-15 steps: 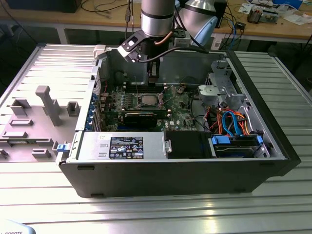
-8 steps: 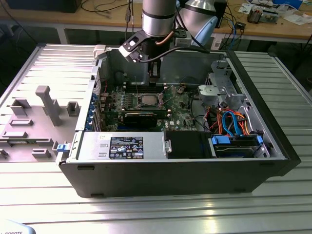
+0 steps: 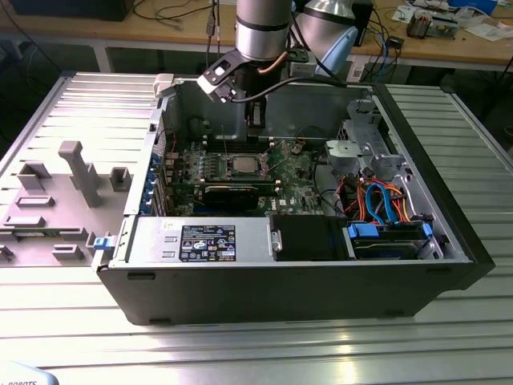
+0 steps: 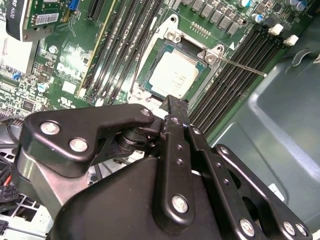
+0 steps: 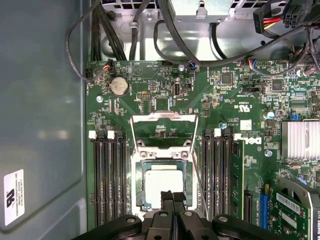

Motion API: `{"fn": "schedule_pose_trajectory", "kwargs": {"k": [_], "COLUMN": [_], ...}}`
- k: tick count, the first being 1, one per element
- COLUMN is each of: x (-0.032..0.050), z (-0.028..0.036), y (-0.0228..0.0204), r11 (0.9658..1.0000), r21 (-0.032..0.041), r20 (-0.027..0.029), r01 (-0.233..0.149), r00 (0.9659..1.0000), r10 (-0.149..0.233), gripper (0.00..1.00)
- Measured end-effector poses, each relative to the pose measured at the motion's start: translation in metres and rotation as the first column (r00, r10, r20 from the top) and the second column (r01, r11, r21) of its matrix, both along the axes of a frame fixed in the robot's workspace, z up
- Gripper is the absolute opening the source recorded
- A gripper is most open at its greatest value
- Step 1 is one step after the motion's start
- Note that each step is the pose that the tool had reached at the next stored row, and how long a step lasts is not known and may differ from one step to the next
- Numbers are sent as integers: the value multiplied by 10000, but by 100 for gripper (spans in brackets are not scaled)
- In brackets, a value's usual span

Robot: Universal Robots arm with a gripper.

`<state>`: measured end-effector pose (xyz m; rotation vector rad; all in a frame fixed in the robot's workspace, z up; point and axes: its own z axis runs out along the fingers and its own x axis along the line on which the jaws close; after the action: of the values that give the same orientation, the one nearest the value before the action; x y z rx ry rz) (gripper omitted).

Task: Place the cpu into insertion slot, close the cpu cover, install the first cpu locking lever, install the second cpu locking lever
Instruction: 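Close the cpu cover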

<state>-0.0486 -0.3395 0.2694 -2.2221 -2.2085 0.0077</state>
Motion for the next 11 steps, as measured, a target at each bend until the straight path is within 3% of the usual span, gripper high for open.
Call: {"fn": "schedule_pose_trajectory", "kwargs": {"k": [11], "x": [23], "z": [0], "y": [0], "r11": [10000], "r21": [-61], "r20": [0], "r01": [0], "r00": [10000], "r10": [0], "gripper": [11]}}
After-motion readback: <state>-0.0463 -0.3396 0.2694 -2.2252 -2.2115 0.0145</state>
